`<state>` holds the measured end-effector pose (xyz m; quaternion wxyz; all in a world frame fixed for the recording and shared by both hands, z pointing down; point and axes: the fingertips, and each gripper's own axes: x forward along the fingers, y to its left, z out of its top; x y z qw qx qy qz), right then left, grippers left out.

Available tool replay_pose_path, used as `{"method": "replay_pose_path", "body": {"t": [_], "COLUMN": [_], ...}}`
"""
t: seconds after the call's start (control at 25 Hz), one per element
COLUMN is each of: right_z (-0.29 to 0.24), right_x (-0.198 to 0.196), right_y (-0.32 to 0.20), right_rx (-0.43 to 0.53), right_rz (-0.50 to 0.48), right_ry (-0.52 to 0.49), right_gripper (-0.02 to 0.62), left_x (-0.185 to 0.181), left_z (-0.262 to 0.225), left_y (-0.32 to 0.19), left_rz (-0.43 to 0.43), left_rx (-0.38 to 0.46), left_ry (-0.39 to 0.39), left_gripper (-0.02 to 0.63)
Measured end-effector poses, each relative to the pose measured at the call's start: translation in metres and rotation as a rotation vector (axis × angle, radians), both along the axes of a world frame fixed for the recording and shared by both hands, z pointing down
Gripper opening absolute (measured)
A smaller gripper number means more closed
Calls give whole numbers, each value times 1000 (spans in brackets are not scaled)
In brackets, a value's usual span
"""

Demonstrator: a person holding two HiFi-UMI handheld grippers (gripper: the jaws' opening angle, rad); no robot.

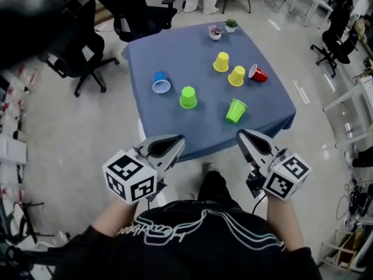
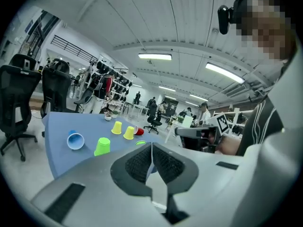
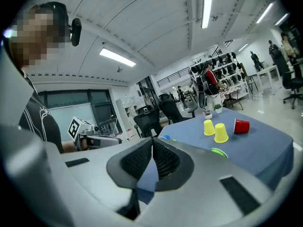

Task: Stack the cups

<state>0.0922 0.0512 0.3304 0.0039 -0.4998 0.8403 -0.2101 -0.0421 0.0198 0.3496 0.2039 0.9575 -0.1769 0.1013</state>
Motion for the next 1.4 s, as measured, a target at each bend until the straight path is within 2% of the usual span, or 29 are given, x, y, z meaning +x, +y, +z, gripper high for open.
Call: {"method": "replay_pose_path", "body": {"t": [0.48, 0.6, 0.76, 0.88, 1.16, 1.4], "right_z": [17, 15, 16, 20, 33, 45], "right_x": [67, 79, 93, 103, 127, 145], "right_y": [-90, -106, -123, -134, -157, -174], "right_rx": [-48, -43, -49, -59, -91, -117], "right_rz": [-118, -150, -179, -193, -237, -272], "right_ry": [8, 16, 14, 18, 35, 59], "right_gripper": [31, 31, 31, 31, 32, 32], "left_x": [40, 48, 58, 61, 69, 78], "left_z": [16, 19, 29, 42, 99, 136], "left_y": [-84, -98, -113, -127, -167, -197], "left_rz": [-145, -165, -183, -208, -254, -273], "left_rx": [33, 25, 22, 33, 38, 30], "left_ry": [-76, -94, -123, -169, -336, -415], "left_gripper": [42, 97, 246, 292, 331, 333]}}
